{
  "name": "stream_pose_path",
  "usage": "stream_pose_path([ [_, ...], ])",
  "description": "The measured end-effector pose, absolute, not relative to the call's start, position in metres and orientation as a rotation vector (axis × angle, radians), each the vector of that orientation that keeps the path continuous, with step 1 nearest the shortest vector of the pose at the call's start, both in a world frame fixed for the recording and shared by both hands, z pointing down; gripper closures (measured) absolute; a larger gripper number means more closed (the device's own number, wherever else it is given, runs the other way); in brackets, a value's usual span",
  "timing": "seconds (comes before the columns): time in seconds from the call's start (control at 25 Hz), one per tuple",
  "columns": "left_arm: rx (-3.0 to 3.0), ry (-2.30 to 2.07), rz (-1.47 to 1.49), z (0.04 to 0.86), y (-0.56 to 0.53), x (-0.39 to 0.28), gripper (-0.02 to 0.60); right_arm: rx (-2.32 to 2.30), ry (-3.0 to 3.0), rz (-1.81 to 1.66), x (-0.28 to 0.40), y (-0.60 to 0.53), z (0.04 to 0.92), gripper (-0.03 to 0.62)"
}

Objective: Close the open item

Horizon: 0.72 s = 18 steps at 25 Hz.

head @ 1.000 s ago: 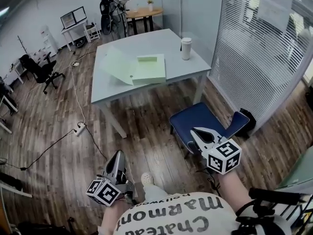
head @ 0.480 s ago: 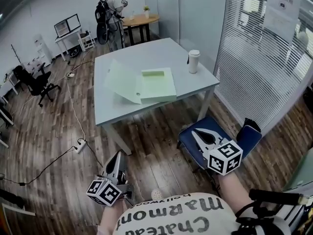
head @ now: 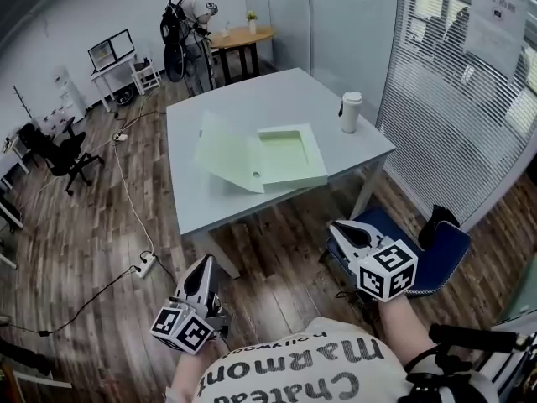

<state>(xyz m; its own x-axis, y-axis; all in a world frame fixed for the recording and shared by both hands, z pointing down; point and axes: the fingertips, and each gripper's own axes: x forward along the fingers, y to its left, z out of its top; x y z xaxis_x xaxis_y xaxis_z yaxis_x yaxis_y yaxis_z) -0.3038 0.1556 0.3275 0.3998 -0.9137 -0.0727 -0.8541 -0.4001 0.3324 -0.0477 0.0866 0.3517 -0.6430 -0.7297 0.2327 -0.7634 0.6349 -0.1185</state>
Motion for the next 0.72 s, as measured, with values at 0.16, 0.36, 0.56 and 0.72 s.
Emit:
stream_pose_path([
  [0.16,2.45,-1.556,-0.305,0.341,0.142,-0.303,0.586,1.24,-2.618,0.278,-0.061,0.074,0.372,0.595],
  [0.36,2.418,-1.541,-0.283,0.351,0.115,-0.308,0.586,1.234,-2.612,0.273,-0.072,0.047,0.376,0.595],
  [0.56,2.367,-1.557,-0.323,0.354,0.083,-0.32,0.586,1.235,-2.657,0.349,-0.074,0.004,0.373,0.595],
  [0.72,2.314,-1.582,-0.346,0.358,0.048,-0.329,0.587,1.209,-2.678,0.35,-0.079,-0.041,0.372,0.595],
])
